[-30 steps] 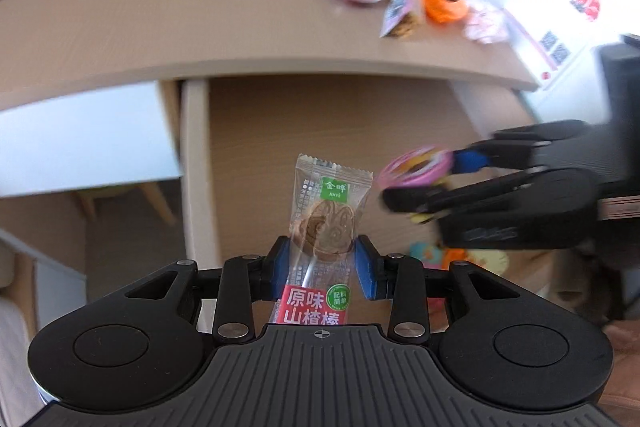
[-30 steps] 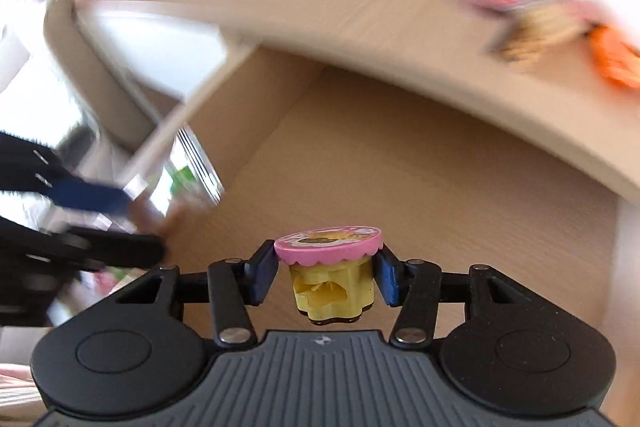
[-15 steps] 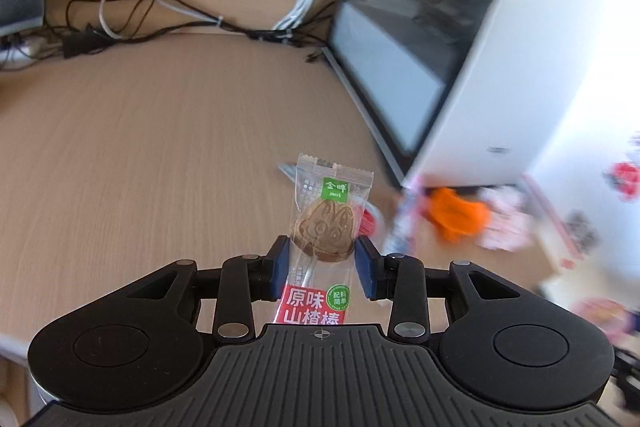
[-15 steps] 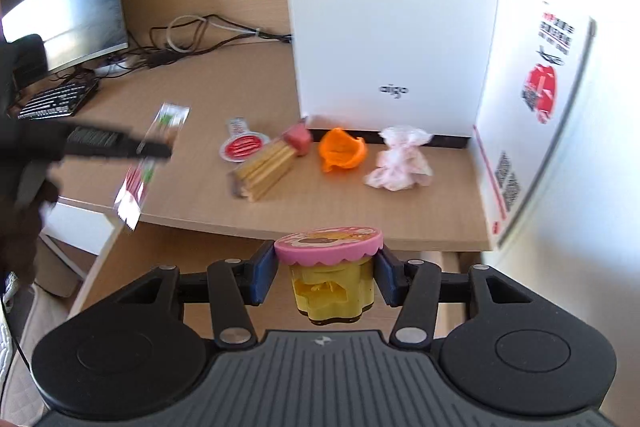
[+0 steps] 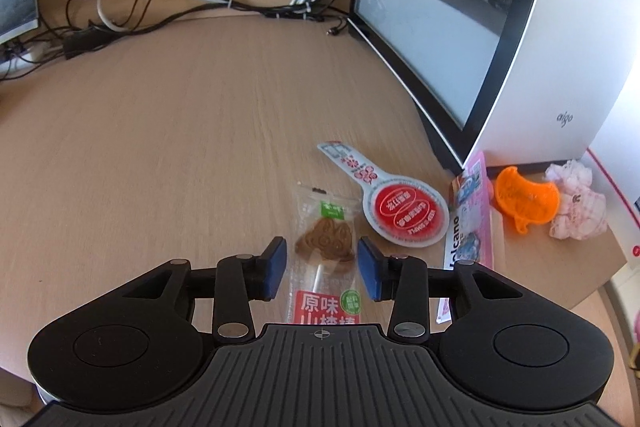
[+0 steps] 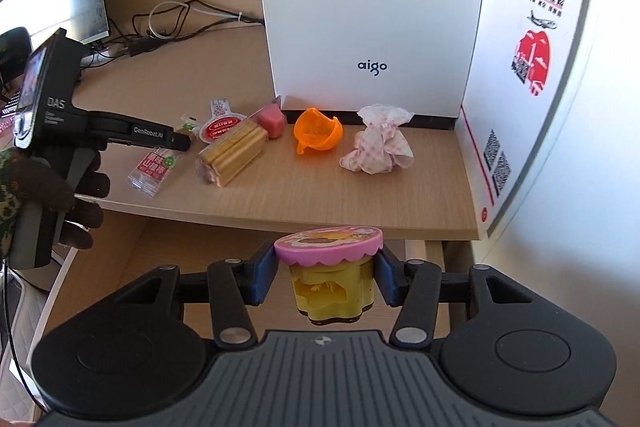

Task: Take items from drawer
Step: 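Release the packet on the desktop with the left tool while the right tool places the cupcake toy there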

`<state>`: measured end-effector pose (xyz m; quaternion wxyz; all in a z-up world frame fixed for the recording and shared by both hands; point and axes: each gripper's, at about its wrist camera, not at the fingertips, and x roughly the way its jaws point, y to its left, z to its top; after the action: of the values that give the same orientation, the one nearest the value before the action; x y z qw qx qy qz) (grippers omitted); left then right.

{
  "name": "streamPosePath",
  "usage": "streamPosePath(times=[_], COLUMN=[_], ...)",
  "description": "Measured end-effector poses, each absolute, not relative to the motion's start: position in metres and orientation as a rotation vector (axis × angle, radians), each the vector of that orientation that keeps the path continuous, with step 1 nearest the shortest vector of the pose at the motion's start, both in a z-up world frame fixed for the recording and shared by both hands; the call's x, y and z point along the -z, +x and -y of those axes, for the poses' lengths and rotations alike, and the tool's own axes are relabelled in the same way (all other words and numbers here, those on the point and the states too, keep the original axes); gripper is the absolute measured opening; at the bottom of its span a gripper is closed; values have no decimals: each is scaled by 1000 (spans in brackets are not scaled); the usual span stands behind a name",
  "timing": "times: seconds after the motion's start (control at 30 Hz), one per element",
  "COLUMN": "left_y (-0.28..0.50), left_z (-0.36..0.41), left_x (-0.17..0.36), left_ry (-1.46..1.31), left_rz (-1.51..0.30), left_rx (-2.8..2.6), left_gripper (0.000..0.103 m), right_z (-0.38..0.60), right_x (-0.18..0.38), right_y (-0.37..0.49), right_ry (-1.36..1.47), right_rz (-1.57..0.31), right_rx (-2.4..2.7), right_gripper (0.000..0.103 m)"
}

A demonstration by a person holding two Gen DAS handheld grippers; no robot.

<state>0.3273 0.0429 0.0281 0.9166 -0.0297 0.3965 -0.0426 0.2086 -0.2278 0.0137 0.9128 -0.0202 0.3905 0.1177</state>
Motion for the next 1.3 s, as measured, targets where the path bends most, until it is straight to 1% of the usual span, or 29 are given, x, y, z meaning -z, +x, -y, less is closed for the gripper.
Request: streamPosePath(times=[0.1,0.3,0.43,0.6,0.83,0.93,1.0,1.07,1.3], left_y=[326,284,250,220,200,196,194,195,190], left_z=[-52,-70,-82,-81,-57,-47,-41,-36,-20], left_x=[-40,-64,-68,-54,-16,0,8,12,25], left_ry=[-89,-174,-219,-237,-144,-140,-143,-129,-50], left_rz=[-787,-694,-702,-785,-966,-1034,-1063,-1088,-1170], left_rx=[88,87,117,217,351,387,400,411,480], left_gripper=[43,43,42,42,42,42,42,42,42], right_z=[224,213,199,176,160,165,170,176,195], right_x=[-9,-4,0,10,22,21,16,9,-19], right_y=[214,230,260,299,327,328,324,316,285], right_ry=[-40,-57,-56,-74,-137,-121,-103,-84,-17], right_rz=[-802,-786,-773,-781,-735,-741,-743,-721,-708], right_rx=[-251,-248,-275,-320,-326,-358,-367,-378,-368], right_gripper=[51,51,51,51,51,52,54,60,61])
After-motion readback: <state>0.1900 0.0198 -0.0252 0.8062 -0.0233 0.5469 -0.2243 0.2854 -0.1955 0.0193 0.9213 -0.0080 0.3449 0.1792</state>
